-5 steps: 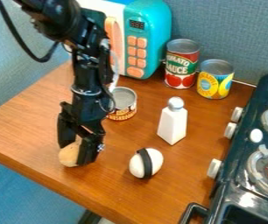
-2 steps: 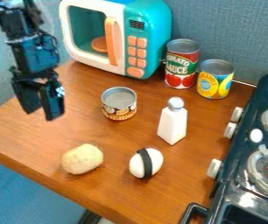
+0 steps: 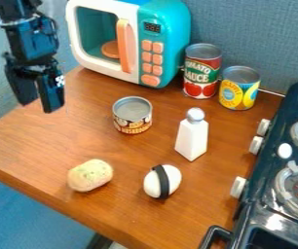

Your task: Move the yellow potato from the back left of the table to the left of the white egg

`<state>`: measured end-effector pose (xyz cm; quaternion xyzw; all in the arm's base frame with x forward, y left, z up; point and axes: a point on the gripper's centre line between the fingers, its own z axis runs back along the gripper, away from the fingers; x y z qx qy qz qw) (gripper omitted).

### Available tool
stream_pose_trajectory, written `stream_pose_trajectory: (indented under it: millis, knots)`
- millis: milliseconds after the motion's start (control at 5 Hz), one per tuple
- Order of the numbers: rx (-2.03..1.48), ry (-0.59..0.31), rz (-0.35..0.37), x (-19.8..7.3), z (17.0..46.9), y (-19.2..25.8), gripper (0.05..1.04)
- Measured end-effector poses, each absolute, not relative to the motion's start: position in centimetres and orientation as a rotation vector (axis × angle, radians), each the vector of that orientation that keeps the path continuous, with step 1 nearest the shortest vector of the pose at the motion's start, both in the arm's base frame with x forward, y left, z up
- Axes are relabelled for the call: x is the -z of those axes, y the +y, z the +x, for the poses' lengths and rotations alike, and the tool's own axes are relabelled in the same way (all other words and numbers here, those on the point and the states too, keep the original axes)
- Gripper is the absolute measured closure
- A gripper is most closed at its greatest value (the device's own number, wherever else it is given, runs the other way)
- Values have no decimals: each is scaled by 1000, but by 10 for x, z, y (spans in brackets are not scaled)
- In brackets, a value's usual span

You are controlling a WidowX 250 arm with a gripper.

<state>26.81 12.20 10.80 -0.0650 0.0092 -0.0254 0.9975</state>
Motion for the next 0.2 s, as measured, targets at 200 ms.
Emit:
stream_pose_trajectory:
  millis: [200]
  knots:
    - [116,-9,-21,-113,279,118,82]
